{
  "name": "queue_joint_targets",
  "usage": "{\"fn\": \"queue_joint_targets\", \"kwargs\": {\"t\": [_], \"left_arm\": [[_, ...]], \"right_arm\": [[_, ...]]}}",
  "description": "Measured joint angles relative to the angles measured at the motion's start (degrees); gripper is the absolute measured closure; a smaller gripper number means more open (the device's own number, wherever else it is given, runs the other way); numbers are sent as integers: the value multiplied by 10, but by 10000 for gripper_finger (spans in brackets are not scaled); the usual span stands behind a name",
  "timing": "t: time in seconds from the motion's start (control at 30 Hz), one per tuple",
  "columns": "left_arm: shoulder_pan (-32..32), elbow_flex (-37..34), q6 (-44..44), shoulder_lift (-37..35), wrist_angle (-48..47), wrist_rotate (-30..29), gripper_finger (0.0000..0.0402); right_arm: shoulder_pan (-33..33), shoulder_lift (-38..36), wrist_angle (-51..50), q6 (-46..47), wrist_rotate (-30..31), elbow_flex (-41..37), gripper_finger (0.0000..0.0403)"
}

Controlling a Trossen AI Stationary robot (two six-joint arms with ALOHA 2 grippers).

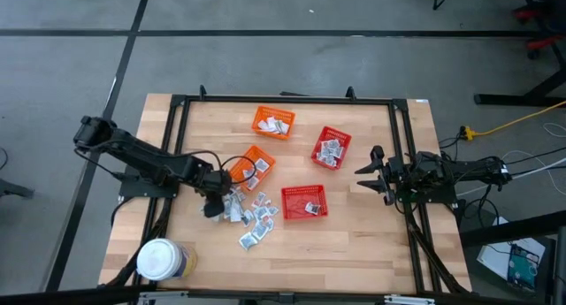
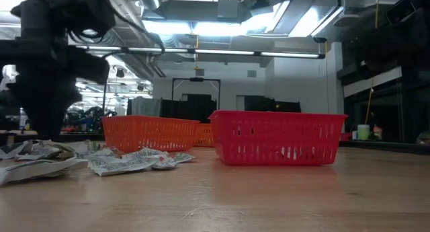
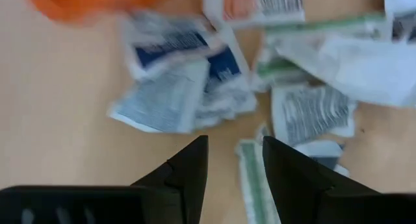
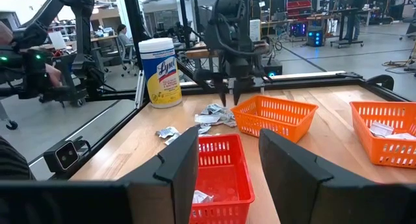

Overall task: Pick & Place First Aid Supplies
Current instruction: Put the green bandage pack into the top orange bin

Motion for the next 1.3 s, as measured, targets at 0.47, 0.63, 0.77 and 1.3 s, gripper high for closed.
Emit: {"fn": "queue_joint_targets", "kwargs": {"t": [0.47,0.63,0.77,1.3], "left_arm": [[6,-44,-21,0,83,77,271],[6,-44,-28,0,84,92,335],[6,-44,-39,0,84,89,391],[6,-28,-87,-57,87,152,399]], "right_arm": [[0,0,0,0,0,0,240],[0,0,0,0,0,0,240],[0,0,0,0,0,0,240],[0,0,0,0,0,0,240]]}}
